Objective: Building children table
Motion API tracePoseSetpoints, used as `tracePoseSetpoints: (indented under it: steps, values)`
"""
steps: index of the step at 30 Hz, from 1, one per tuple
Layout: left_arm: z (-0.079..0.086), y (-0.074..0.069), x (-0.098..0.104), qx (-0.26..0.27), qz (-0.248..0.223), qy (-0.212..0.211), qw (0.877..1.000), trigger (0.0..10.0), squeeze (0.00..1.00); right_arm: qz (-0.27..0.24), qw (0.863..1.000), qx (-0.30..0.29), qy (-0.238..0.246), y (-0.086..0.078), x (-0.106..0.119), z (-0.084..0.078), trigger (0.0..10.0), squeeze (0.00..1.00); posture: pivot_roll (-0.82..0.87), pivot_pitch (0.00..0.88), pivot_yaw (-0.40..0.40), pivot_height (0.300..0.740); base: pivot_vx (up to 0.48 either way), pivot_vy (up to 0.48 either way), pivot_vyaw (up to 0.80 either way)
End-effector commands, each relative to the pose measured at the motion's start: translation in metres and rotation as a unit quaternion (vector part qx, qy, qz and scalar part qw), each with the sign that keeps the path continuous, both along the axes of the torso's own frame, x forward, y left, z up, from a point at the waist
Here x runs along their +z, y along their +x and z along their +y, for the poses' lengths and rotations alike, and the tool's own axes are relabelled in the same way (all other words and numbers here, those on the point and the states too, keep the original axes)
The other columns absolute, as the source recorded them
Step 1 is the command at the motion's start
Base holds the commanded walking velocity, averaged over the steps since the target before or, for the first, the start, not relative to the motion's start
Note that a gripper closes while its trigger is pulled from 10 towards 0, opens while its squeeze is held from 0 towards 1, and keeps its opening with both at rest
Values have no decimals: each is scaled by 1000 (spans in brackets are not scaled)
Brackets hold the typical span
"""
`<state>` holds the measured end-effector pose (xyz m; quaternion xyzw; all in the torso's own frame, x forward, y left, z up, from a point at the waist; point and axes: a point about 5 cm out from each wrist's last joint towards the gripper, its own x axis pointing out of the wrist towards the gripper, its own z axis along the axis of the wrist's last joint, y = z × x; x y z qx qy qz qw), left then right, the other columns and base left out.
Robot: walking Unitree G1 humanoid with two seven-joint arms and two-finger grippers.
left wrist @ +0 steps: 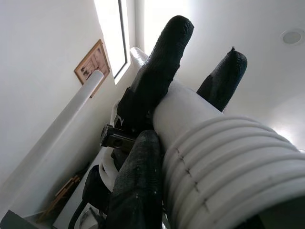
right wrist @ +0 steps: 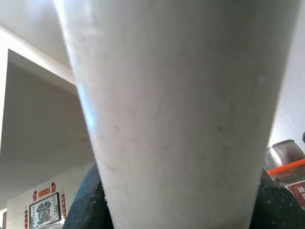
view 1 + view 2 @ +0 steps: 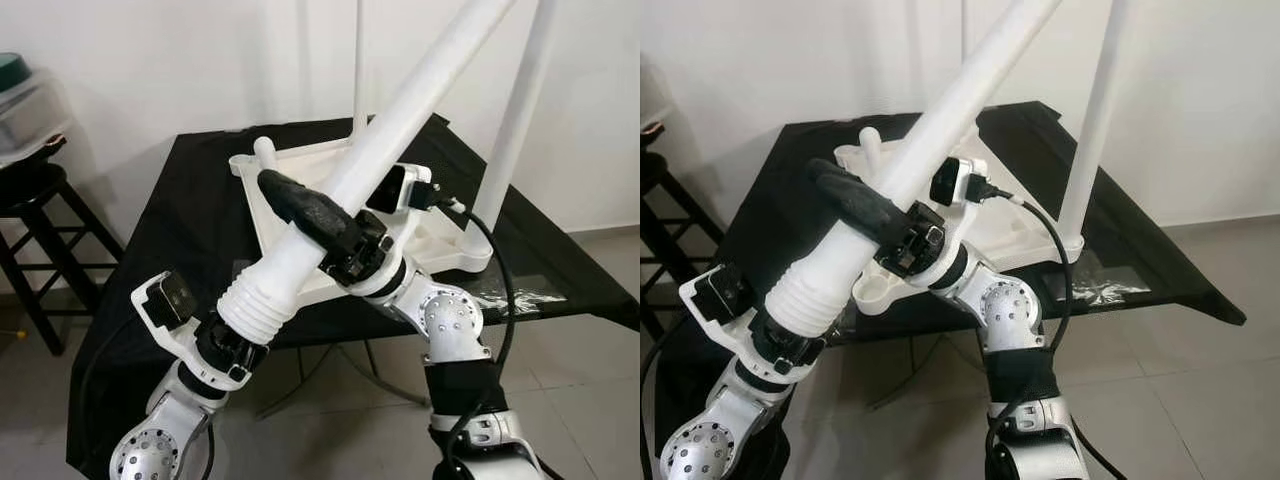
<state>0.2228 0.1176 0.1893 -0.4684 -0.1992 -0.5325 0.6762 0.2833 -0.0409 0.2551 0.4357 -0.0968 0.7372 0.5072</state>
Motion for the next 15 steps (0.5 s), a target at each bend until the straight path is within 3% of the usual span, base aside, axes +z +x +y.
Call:
tracePoseSetpoints:
  steps: [1,8,9,12,15]
  values:
    - [-10,-2,-8,-30,13,16,999,10000,0,-7,999,29,13,-4,7,9,0,0,-23,0,16,740,0,0,0]
    - [-8,0,-13,-32,37,15,999,10000,0,-5,1000,20,12,-2,6,7,0,0,-24,0,18,740,0,0,0]
    - [-6,-3,-14,-44,37,11,998,10000,1000,-4,1000,12,12,0,7,6,0,0,-28,0,22,740,0,0,0]
    - [5,-12,-18,-54,37,15,998,10000,1000,-4,1000,-10,13,7,9,0,0,0,-29,0,24,740,0,0,0]
    - [28,-19,-29,-17,61,31,997,10000,1000,-5,999,-43,17,17,15,-12,0,0,-29,0,28,740,0,0,0]
